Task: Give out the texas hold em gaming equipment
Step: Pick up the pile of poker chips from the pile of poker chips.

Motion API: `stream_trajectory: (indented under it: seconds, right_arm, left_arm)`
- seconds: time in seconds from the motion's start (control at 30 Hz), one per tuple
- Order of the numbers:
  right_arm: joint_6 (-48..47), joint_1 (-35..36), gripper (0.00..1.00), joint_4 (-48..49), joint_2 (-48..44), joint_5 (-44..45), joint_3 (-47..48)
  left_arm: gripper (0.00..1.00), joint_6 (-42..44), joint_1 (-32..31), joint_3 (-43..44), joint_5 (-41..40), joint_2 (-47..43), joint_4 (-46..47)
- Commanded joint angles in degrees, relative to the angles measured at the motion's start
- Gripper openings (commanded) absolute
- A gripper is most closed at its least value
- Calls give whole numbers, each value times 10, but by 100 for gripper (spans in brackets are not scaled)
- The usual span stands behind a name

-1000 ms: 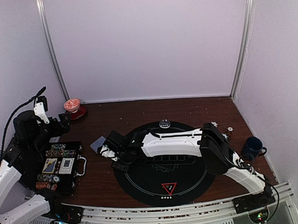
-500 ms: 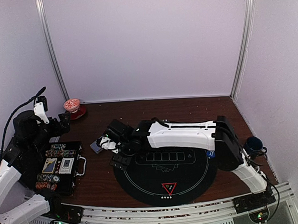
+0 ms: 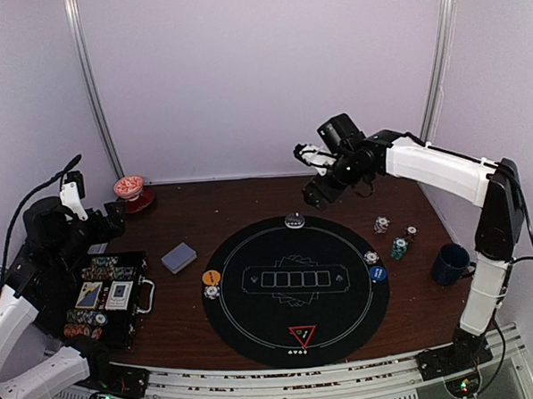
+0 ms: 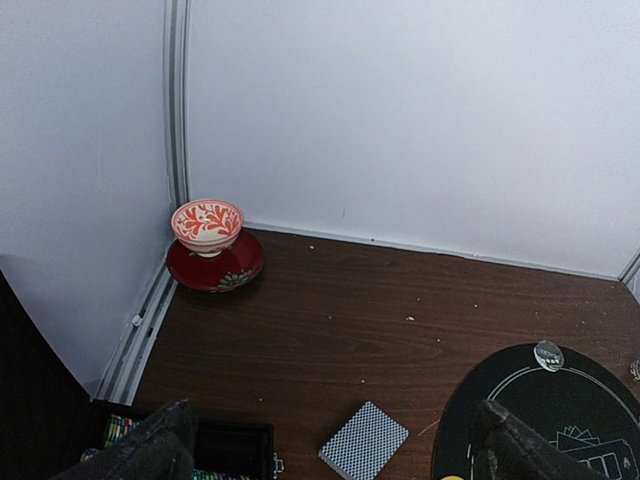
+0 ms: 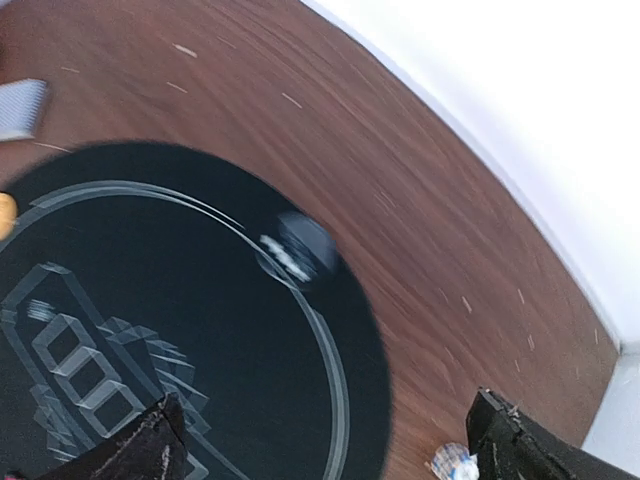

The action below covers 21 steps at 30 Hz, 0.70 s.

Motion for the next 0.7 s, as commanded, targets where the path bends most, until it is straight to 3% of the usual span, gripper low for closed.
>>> stream_trajectory:
  seconds: [0.0,0.23,0.67]
  right_arm:
    - [3,-101,100,13,-50,-34,-86]
    - [14,-208,99,28,-36,-8,-134]
    - [6,-268,89,19,22,-6,-154]
  left_arm:
    - [98,-5,5,-2,4,-4,28]
    - [98,-5,5,-2,9,-8,28]
    - [98,-5,5,-3,5,-17,28]
